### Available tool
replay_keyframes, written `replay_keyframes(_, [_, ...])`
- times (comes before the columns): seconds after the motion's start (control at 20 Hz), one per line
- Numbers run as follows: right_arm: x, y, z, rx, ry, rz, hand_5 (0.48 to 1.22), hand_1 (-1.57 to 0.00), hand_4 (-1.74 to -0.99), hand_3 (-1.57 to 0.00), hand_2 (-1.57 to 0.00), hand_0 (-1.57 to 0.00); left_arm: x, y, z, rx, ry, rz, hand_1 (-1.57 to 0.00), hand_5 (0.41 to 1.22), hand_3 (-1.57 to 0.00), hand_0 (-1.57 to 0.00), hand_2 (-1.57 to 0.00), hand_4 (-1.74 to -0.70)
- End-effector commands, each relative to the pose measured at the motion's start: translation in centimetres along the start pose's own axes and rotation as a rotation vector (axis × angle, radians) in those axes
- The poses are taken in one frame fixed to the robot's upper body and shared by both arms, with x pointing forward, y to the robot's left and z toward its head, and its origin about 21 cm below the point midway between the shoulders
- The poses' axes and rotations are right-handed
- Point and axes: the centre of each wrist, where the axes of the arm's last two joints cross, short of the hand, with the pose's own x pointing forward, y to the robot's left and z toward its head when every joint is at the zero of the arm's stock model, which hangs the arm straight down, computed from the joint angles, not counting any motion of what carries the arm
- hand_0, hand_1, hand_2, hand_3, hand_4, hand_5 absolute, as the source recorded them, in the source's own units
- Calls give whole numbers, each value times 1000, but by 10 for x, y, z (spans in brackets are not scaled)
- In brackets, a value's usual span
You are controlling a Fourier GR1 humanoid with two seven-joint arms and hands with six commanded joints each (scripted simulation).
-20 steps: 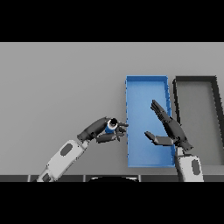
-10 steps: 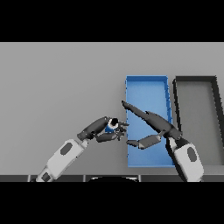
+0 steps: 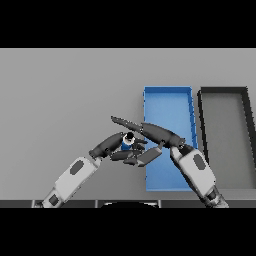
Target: Pick up the blue pipe and place it into the blue bin.
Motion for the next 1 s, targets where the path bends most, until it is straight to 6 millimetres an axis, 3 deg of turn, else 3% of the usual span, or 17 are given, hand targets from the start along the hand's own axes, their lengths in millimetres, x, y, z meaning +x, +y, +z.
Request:
replay_keyframes(0.0, [-2,-2,-3,2,1,-2,515,1,-1225,1,1,1,2,1,0,-3,-5,4,-1571,1221,-1517,-1571,-1571,-1731])
replay_keyframes(0.25, [-1,-5,-27,61,0,-9,516,-36,-1241,-11,-68,-14,2,5,1,-20,19,20,-1571,1221,-1474,-1571,-1571,-1720])
replay_keyframes(0.3, [-1,-3,-33,79,-6,-10,519,-83,-1268,-43,-115,-54,5,4,2,-32,-4,30,-1567,1221,-1395,-1571,-1571,-1717])
replay_keyframes(0.35, [-2,1,-36,97,-3,-8,523,-166,-1308,-106,-193,-138,4,5,0,-33,-35,-6,-1393,1221,-1150,-1496,-1367,-1630])
replay_keyframes(0.45, [0,0,-44,118,3,-2,538,-500,-1390,-375,-500,-478,6,4,0,-32,65,-135,-895,1221,-736,-993,-875,-1587])
replay_keyframes(0.5, [0,-1,-46,136,-7,-1,551,-714,-1453,-562,-714,-697,6,4,3,-28,53,-146,-828,1221,-667,-879,-796,-1611])
replay_keyframes(0.55, [1,0,-46,155,-18,-19,573,-886,-1503,-701,-886,-872,7,4,5,-26,43,-145,-867,1221,-656,-895,-845,-1637])
replay_keyframes(0.6, [-1,2,-46,161,-20,-43,604,-1023,-1541,-828,-1023,-1012,7,1,6,-11,20,-110,-1008,1192,-623,-1030,-990,-1658])
replay_keyframes(0.7, [-2,8,-49,156,-16,-87,706,-1220,-1492,-1096,-1220,-1213,9,0,7,1,-30,-35,-1211,1203,-525,-1225,-1199,-1688])
replay_keyframes(0.75, [-3,8,-49,145,-26,-87,809,-1290,-1475,-1191,-1290,-1285,8,0,7,9,-39,-6,-1283,1206,-533,-1294,-1274,-1698])
replay_keyframes(0.85, [-3,8,-46,123,-56,-67,957,-1391,-1458,-1328,-1391,-1388,8,-2,0,7,-41,0,-1386,1212,-550,-1394,-1381,-1714])
replay_keyframes(0.95, [-2,11,-46,116,-68,-24,1052,-1456,-1459,-1415,-1456,-1454,7,-2,2,6,-47,-18,-1453,1215,-591,-1458,-1449,-1724])
